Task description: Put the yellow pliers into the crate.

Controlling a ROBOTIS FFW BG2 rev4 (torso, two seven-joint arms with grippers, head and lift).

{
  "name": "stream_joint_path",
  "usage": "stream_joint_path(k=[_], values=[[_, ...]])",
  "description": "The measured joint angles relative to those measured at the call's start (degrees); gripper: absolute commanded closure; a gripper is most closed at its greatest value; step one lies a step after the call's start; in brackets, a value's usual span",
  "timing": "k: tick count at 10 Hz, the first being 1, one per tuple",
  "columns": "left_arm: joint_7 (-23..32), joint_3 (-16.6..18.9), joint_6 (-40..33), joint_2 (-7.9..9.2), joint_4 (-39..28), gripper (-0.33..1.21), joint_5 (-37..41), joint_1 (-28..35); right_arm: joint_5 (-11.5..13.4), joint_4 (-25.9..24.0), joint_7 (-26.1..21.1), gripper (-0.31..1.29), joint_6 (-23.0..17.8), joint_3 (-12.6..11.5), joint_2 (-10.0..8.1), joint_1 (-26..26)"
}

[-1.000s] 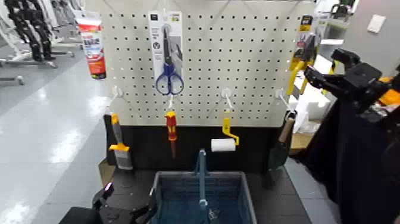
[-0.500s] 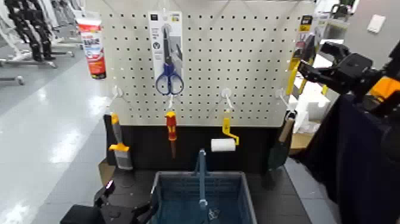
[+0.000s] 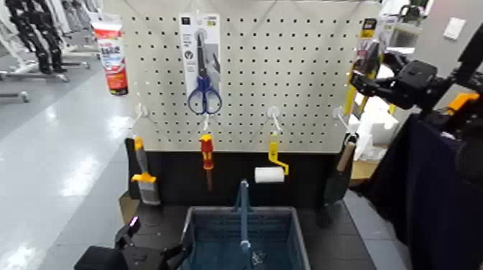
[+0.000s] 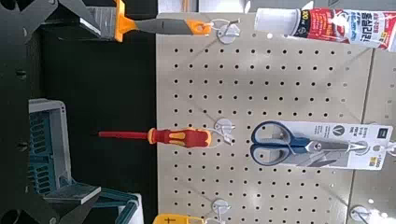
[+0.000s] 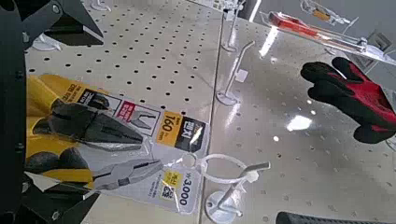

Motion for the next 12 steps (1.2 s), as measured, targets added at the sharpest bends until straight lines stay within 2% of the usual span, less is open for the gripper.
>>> stream_joint_path(k=[3, 4, 5, 8, 10, 12], values=[[-0.27, 0.28, -0.14, -0.25, 0.19, 0.13, 0.0, 0.03, 0.07, 0.15, -0.25, 0.58, -0.03, 0.46, -0.09, -0.33], [-0.34, 0.35, -0.21, -0.34, 0.26, 0.13, 0.0, 0.02, 0.14, 0.15, -0.37, 0.8, -0.06, 0.61, -0.09, -0.43], [-0.35, 0.4, -0.25, -0.35, 0.3, 0.13, 0.0, -0.02, 0.23, 0.15, -0.48, 0.91, 0.02, 0.83, -0.09, -0.62], [-0.35, 0.41, -0.33, -0.35, 0.37, 0.13, 0.07, -0.01, 1.26, -0.4, -0.85, 0.94, 1.06, 1.4, -0.26, -1.24], [-0.35, 0.33, -0.33, -0.35, 0.43, 0.13, 0.09, -0.02, 1.64, -0.68, -1.0, 1.05, 1.22, 1.48, -0.37, -1.47], [-0.38, 0.33, -0.33, -0.41, 0.45, 0.13, 0.09, 0.0, 1.91, -0.87, -1.12, 1.05, 1.19, 1.42, -0.44, -1.58]])
